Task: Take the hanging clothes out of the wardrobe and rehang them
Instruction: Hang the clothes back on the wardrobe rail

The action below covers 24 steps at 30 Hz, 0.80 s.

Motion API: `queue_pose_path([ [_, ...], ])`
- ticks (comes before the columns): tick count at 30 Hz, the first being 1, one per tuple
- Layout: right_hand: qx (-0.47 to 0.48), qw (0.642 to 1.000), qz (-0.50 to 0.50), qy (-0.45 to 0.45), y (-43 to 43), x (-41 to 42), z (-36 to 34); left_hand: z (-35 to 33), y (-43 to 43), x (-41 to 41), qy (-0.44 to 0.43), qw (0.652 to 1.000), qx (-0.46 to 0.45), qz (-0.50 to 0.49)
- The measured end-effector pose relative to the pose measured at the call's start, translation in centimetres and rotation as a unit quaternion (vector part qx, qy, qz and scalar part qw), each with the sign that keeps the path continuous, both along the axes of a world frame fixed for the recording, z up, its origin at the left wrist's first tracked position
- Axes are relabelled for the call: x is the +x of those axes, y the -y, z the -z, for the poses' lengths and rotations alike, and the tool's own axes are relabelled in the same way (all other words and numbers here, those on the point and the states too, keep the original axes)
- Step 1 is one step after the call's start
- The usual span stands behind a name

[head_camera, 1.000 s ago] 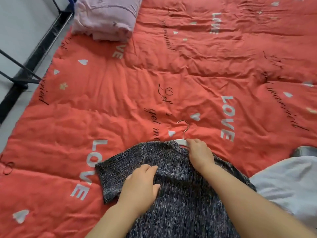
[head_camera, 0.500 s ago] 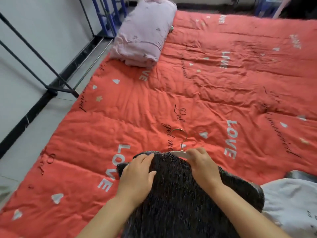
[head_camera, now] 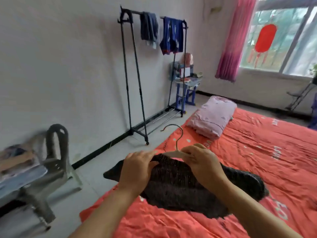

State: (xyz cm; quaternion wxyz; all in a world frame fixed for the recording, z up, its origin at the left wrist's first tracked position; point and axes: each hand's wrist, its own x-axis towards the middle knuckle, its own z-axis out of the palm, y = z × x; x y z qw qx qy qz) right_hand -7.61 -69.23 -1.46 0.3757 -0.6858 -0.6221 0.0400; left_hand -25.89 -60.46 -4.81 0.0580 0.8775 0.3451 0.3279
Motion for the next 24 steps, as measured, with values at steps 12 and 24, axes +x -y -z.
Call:
queue_pose_path([
  [12, 0.061, 0.974, -0.216, 0.043, 0.8, -35.2, -16.1, -14.4, 10.2, -38.5, 0.147, 0.946, 0.137, -0.256],
  [24, 0.073, 0.873, -0.482, 0.002, 3.8, -65.6, -19.3, -17.0, 27.1, -67.5, 0.014, 0.788, 0.225, -0.573],
])
